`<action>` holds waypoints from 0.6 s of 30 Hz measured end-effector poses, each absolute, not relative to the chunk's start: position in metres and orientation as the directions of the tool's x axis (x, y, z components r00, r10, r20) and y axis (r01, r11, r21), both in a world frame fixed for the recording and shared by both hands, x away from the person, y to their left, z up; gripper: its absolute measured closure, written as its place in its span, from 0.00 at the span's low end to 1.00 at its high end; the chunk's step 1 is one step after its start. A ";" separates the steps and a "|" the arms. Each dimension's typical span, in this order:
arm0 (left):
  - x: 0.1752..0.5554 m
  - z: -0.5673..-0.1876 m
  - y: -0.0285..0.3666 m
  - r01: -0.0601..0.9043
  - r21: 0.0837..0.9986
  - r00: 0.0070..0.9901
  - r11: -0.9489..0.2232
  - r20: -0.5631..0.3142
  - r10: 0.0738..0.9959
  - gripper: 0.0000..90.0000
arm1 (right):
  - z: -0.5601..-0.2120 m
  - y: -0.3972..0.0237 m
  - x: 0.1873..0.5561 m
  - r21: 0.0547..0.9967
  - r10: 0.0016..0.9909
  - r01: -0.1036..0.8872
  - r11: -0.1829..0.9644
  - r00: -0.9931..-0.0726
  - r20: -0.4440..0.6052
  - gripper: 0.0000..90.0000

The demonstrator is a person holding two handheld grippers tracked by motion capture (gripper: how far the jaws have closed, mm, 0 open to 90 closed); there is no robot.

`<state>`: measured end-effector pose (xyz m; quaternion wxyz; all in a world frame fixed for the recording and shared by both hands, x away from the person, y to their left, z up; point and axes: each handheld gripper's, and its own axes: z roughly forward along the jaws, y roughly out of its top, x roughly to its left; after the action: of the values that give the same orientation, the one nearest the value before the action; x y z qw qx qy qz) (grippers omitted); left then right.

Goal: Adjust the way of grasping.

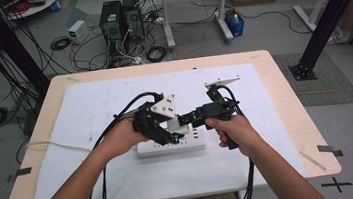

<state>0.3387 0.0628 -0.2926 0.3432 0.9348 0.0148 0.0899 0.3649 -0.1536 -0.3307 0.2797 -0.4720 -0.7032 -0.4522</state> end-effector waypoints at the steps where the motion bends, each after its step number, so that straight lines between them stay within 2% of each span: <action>1: 0.339 -0.292 0.063 -0.035 0.641 0.983 -0.767 0.159 0.089 0.47 | -0.331 -0.153 0.365 0.371 0.403 0.917 0.145 -0.397 0.824 0.08; 4: 0.338 -0.293 0.063 -0.032 0.644 0.982 -0.765 0.163 0.096 0.47 | -0.332 -0.151 0.366 0.358 0.399 0.923 0.141 -0.384 0.833 0.10; 5: 0.338 -0.293 0.063 -0.033 0.642 0.981 -0.766 0.166 0.097 0.47 | -0.332 -0.151 0.366 0.357 0.394 0.924 0.139 -0.382 0.836 0.17; 6: 0.338 -0.293 0.062 -0.036 0.641 0.981 -0.767 0.170 0.096 0.47 | -0.333 -0.151 0.367 0.353 0.379 0.926 0.132 -0.377 0.846 0.19; 14: 0.337 -0.293 0.060 -0.041 0.628 0.978 -0.777 0.184 0.097 0.47 | -0.341 -0.144 0.370 0.294 0.375 0.946 0.133 -0.323 0.869 0.23; 16: 0.337 -0.294 0.059 -0.043 0.628 0.978 -0.777 0.187 0.097 0.47 | -0.341 -0.143 0.369 0.300 0.369 0.945 0.131 -0.328 0.870 0.31; 18: 0.337 -0.294 0.059 -0.042 0.627 0.978 -0.778 0.186 0.097 0.47 | -0.342 -0.141 0.369 0.296 0.369 0.946 0.132 -0.324 0.871 0.31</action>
<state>0.3370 0.0592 -0.2939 0.3327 0.9371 0.0148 0.1043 0.3695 -0.1413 -0.3418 0.3226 -0.4838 -0.6797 -0.4471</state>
